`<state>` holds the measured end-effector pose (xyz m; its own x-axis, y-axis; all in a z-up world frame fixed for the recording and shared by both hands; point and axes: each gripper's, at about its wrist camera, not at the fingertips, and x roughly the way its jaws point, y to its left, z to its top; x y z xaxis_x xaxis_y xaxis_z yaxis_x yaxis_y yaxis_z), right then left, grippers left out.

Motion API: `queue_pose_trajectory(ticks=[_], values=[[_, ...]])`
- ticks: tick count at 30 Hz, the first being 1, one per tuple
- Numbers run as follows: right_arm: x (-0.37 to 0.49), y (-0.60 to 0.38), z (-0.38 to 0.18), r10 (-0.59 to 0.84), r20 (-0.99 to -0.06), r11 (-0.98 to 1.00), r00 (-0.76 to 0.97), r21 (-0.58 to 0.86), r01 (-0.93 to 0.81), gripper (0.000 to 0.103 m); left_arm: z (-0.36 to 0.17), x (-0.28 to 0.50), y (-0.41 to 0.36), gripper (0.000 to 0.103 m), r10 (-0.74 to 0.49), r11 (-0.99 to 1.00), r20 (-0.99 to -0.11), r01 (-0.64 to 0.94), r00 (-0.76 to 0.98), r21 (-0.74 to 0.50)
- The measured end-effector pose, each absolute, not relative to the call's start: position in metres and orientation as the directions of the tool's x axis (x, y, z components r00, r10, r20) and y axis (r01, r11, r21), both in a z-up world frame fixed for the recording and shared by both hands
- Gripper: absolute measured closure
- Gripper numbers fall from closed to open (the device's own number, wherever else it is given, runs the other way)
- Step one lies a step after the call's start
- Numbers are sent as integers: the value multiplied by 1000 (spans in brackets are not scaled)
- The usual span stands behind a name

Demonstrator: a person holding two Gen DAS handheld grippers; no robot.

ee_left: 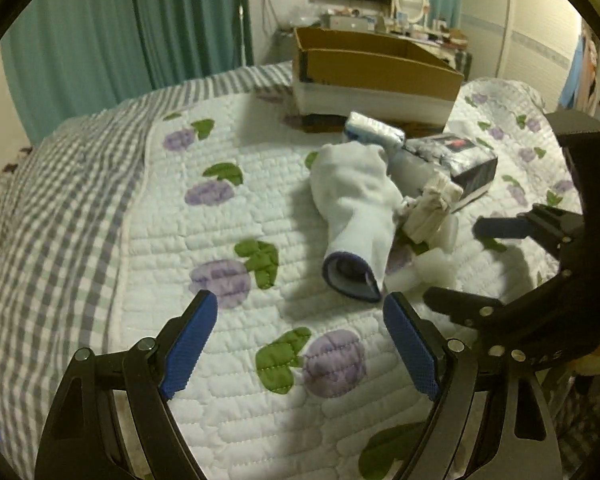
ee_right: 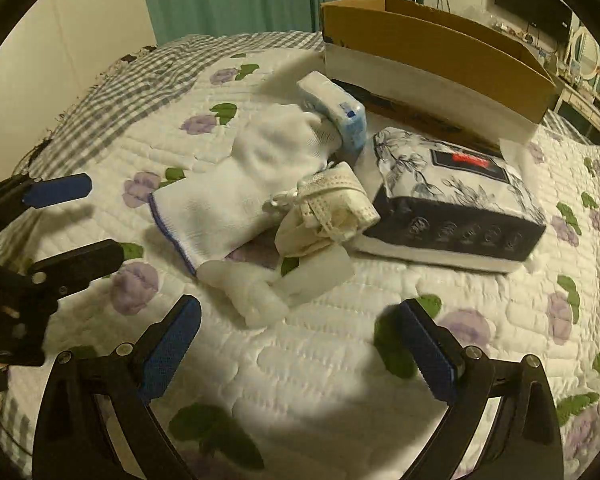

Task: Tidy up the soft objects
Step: 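Grasp the white sock with the left gripper while the right grasps white cotton pads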

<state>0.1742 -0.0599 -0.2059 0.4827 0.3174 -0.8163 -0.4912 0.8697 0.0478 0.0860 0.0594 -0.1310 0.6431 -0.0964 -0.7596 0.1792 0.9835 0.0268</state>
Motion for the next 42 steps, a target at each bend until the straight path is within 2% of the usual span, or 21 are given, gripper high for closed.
queue_pose_trajectory(ticks=[4, 10, 14, 16, 17, 18, 26, 36, 42], values=[[180, -49, -207, 324, -806, 863, 495, 38, -503, 5, -138, 89, 66, 17, -124, 984, -769, 178, 627, -14], [182, -39, -217, 292, -811, 876, 507, 15, -482, 17, -139, 92, 73, 17, -134, 987, -771, 153, 622, -49], [178, -44, -215, 289, -800, 882, 526, 9, -470, 35, -139, 92, 68, 17, -128, 986, -771, 162, 624, -32], [175, -47, -213, 282, -797, 884, 534, -1, -468, 48, -139, 91, 65, 17, -131, 985, -767, 170, 628, -29], [173, -50, -211, 291, -796, 881, 531, 7, -473, 65, -139, 91, 65, 17, -137, 984, -766, 172, 628, -35], [172, -52, -209, 323, -797, 873, 510, 42, -486, 72, -139, 92, 65, 17, -140, 984, -767, 173, 626, -39], [164, -74, -190, 390, -778, 864, 492, 124, -487, 74, -137, 94, 62, 17, -116, 988, -771, 150, 626, -28], [170, -114, -164, 337, -739, 907, 583, 90, -411, 74, -132, 109, 34, 17, -123, 984, -769, 176, 628, -14], [188, -138, -160, 334, -729, 924, 598, 128, -360, 74, -135, 142, 24, 19, -118, 987, -773, 161, 623, -21]])
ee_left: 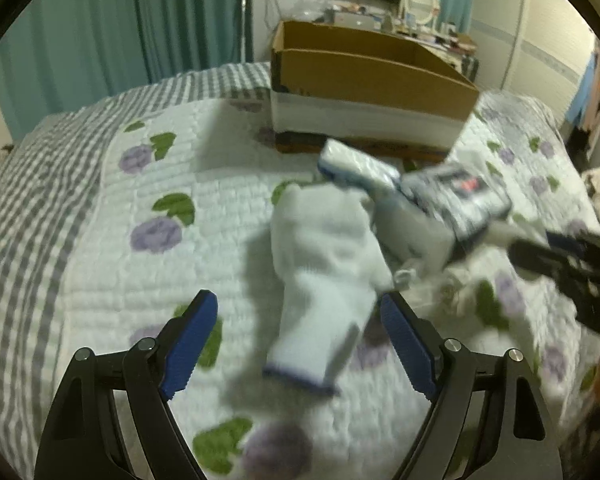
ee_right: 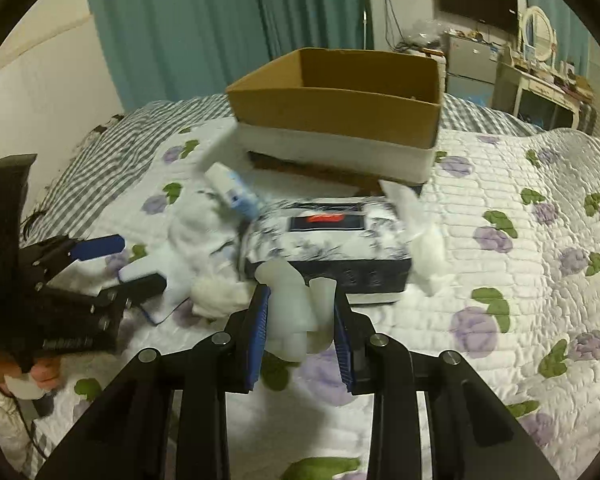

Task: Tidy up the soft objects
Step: 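Grasp the white sock with the left gripper while the right grasps white cotton pads, then carry the sock and cotton pads into the box and release both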

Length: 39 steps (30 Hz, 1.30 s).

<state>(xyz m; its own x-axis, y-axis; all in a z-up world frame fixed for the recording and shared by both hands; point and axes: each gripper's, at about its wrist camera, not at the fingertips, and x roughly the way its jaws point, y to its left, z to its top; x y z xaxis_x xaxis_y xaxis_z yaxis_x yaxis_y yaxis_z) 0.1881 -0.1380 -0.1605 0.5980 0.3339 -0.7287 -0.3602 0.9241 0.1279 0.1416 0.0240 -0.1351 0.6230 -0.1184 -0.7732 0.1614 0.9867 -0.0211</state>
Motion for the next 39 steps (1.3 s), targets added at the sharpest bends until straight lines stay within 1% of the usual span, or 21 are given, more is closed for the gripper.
queue_pose_trajectory(ticks=[3, 6, 7, 8, 9, 11, 13, 15, 18, 23, 26, 32, 39], values=[[193, -147, -159, 320, -726, 931, 609, 120, -346, 74, -138, 162, 21, 19, -137, 987, -777, 148, 615, -58], [196, -157, -154, 322, -713, 933, 623, 128, -336, 74, -146, 175, 12, 20, -136, 986, -784, 160, 606, -47], [197, -158, -153, 323, -711, 934, 625, 130, -334, 74, -149, 177, 9, 30, -131, 986, -788, 164, 602, -39], [198, -159, -153, 322, -709, 934, 627, 131, -332, 73, -154, 182, 6, 36, -126, 985, -796, 167, 592, -31], [200, -161, -153, 322, -710, 934, 626, 133, -330, 73, -159, 185, 4, 46, -124, 985, -806, 169, 579, -31], [202, -161, -154, 320, -714, 935, 623, 134, -327, 73, -167, 189, 0, 50, -165, 979, -823, 191, 543, -71], [203, -161, -156, 316, -720, 937, 618, 133, -323, 73, -167, 187, -5, 57, -155, 979, -821, 200, 549, -51], [201, -161, -155, 314, -719, 937, 620, 131, -323, 73, -162, 181, -9, 59, -137, 977, -812, 215, 567, -14], [196, -161, -150, 314, -708, 937, 633, 126, -325, 73, -152, 170, -5, 61, -142, 978, -805, 205, 576, -25], [184, -158, -137, 309, -695, 938, 649, 112, -327, 73, -125, 143, 14, 62, -133, 986, -783, 162, 607, -42], [175, -155, -125, 322, -677, 933, 662, 110, -341, 73, -110, 128, 19, 62, -137, 985, -769, 170, 624, -38], [168, -151, -88, 354, -627, 919, 694, 93, -384, 73, -69, 109, 12, 62, -135, 985, -714, 173, 687, -21], [188, -155, -31, 365, -551, 909, 751, 36, -415, 73, -14, 125, -2, 62, -135, 984, -633, 176, 762, 1]])
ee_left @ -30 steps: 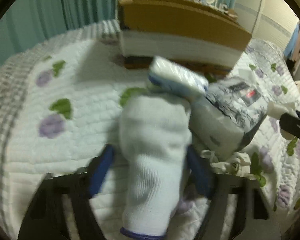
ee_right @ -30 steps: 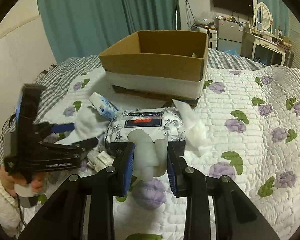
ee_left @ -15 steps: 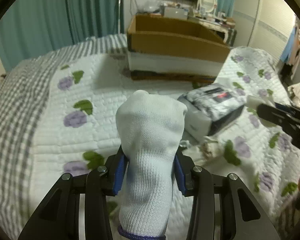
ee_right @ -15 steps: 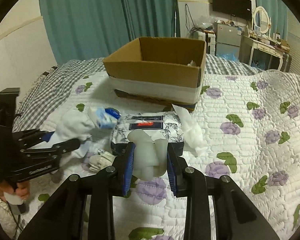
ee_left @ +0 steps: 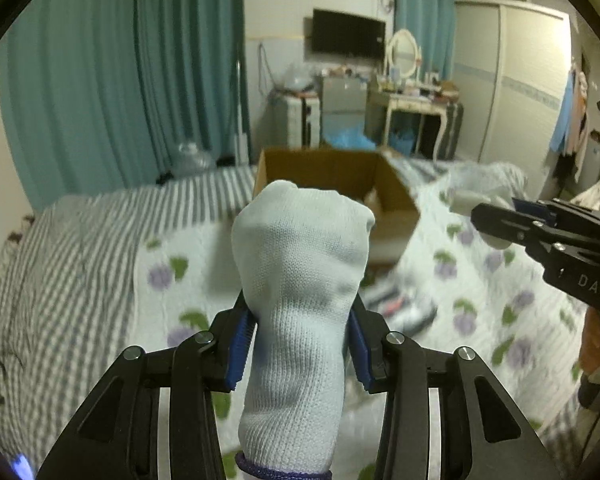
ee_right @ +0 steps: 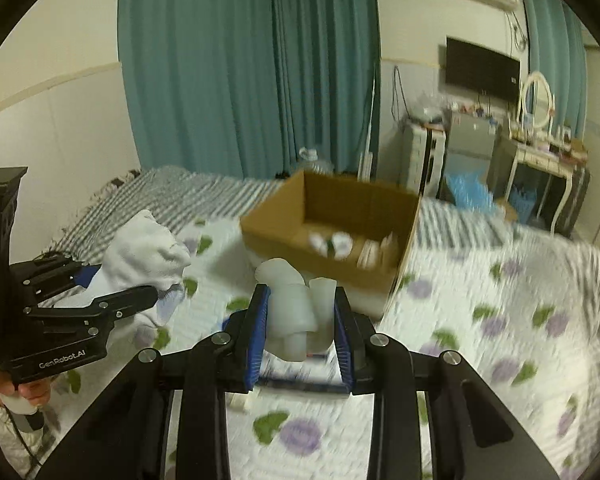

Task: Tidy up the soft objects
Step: 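Carry the sock and cotton pads into the box and release both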

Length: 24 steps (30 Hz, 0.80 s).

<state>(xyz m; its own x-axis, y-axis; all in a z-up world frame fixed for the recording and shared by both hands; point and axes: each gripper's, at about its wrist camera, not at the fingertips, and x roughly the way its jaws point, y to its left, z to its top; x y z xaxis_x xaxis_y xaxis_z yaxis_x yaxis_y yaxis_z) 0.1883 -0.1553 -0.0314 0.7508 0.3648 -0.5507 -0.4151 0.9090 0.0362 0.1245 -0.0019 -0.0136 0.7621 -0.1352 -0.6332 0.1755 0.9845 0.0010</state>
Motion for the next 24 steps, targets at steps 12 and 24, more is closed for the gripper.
queue_pose_trajectory(ticks=[12, 24], values=[[332, -160, -16, 378, -533, 908, 757, 51, -417, 72, 8, 257, -44, 61, -97, 987, -598, 154, 795, 44], [443, -180, -86, 421, -544, 903, 726, 178, -390, 48, -57, 364, -71, 52, -75, 975, -634, 190, 770, 115]])
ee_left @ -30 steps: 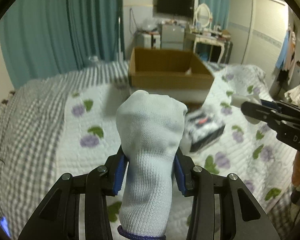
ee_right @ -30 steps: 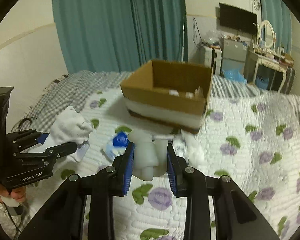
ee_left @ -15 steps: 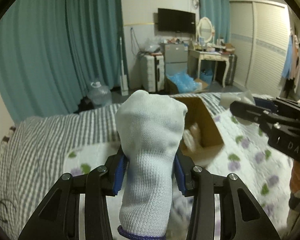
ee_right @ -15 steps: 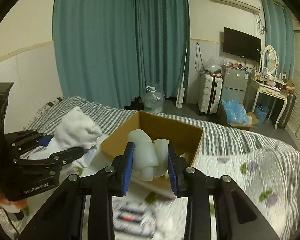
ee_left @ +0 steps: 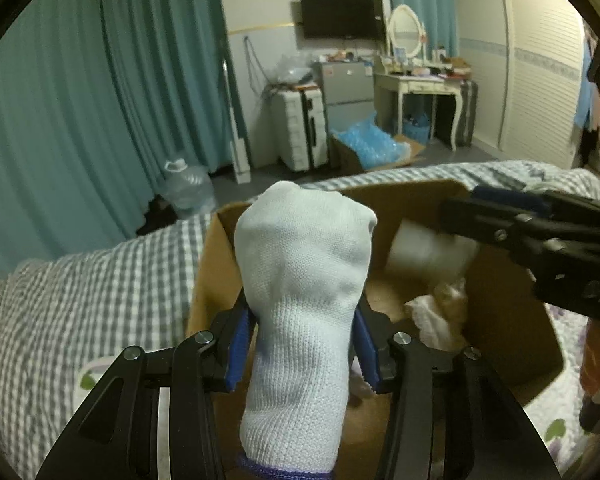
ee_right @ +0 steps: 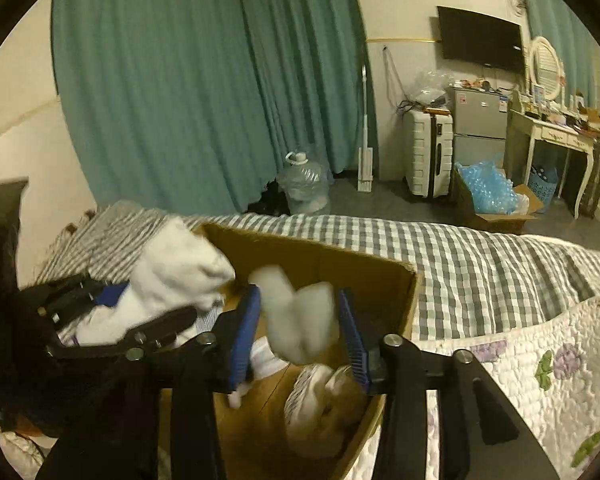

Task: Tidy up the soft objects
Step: 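Carry the sock and cotton pads into the box and release both, then move both tools back to the bed and grasp the lace mask with the left gripper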

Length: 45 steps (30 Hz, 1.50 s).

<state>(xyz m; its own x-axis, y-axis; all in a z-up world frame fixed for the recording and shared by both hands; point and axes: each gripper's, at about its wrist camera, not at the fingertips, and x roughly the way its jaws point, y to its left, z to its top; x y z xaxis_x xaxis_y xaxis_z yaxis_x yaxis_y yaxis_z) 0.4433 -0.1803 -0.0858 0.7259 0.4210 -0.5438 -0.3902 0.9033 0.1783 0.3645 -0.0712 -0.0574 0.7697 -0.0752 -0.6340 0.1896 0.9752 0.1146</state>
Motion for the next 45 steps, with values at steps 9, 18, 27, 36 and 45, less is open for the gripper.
queue_pose_trajectory(ticks=[9, 18, 27, 36, 45], values=[[404, -200, -63, 309, -483, 951, 819, 138, -277, 5, -39, 333, -70, 26, -13, 979, -557, 125, 831, 162], [289, -203, 19, 265, -421, 959, 868, 25, -281, 1, 46, 230, -46, 14, -33, 986, -465, 105, 885, 130], [198, -200, 31, 297, -432, 940, 852, -23, -339, 1, 55, 135, -27, 12, -45, 996, -448, 74, 893, 48], [162, -199, -46, 298, -525, 933, 797, -17, -360, 1, -9, 95, -37, 12, 54, 998, -509, -36, 859, 46], [188, -210, -135, 264, -640, 948, 721, 33, -317, 1, -104, 121, -68, 12, 27, 999, -670, 3, 742, 43]])
